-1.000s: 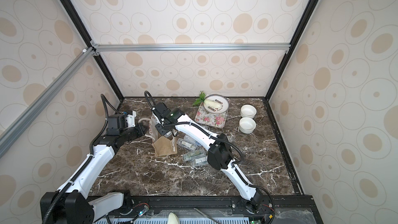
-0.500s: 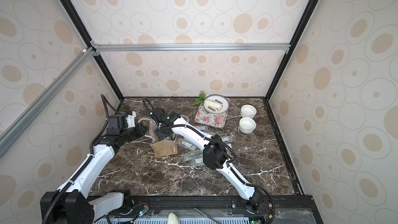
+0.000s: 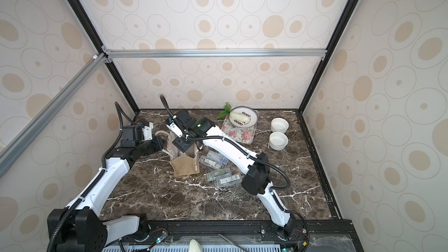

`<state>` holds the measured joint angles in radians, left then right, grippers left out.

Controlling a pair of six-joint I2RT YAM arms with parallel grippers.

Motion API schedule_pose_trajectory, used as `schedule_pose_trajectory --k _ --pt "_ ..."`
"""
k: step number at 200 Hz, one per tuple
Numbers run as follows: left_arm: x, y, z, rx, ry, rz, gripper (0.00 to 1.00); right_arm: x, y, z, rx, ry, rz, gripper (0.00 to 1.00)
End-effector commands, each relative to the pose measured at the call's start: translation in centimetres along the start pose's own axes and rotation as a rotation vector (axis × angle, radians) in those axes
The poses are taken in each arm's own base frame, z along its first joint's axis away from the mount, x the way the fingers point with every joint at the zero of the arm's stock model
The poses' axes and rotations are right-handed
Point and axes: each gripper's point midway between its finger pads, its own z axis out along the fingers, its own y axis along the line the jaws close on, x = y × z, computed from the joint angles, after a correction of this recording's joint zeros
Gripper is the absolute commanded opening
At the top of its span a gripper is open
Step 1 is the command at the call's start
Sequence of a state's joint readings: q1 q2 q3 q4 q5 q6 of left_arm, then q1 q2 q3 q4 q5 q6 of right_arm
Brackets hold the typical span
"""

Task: Put the compass set into the canvas bag
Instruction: Place the compass set in the canvas bag, then pick up the compass set at the center of the board.

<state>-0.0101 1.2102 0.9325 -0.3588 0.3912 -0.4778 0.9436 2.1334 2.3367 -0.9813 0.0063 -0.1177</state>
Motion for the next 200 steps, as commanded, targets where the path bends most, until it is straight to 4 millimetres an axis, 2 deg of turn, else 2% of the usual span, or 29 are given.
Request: schedule_pose_trajectory --k 1,12,17,22,46,71,89,111,155,169,200 --pt "-1.9 -0.6 -0.9 0.002 -0.033 0.033 0.21 2.5 0.7 -3.6 -0.021 0.047 -0.203 0.70" --pt "-2.2 -1.1 -1.1 0.020 -0.039 0.037 0.32 4.5 0.4 -4.6 -0.018 0.097 -0.236 0.70" --pt "-2.4 -1.2 -1.2 0.023 -0.042 0.039 0.40 5.5 0.1 -5.2 -0.014 0.118 -0.236 0.70" --pt "-2.5 -1.3 -1.3 0.026 -0.045 0.042 0.43 6.4 -0.2 -5.7 -0.019 0.129 -0.230 0.70" --pt "-3.9 -2.2 -2.6 0.028 -0.084 0.075 0.51 11.0 -1.7 -7.7 -0.042 0.177 -0.156 0.72" --pt "-5.8 -3.0 -4.7 0.018 -0.142 0.099 0.59 16.6 -3.0 -8.7 0.001 0.242 -0.170 0.73" --pt "-7.0 -3.7 -5.8 0.033 -0.182 0.095 0.63 20.8 -2.4 -8.6 -0.059 0.289 -0.210 0.73" --pt "-7.6 -4.0 -6.6 0.046 -0.207 0.081 0.67 24.6 -2.6 -7.3 -0.062 0.338 -0.231 0.72" --pt "-7.5 -3.9 -6.6 0.090 -0.223 0.002 0.68 29.5 -1.8 -3.0 -0.130 0.470 -0.240 0.69" --pt "-7.4 -3.8 -6.6 0.097 -0.226 -0.011 0.68 30.2 -1.9 -1.5 -0.140 0.500 -0.250 0.69" --pt "-6.8 -3.3 -6.3 0.083 -0.208 -0.012 0.69 30.1 -1.4 0.8 -0.196 0.491 -0.268 0.69"
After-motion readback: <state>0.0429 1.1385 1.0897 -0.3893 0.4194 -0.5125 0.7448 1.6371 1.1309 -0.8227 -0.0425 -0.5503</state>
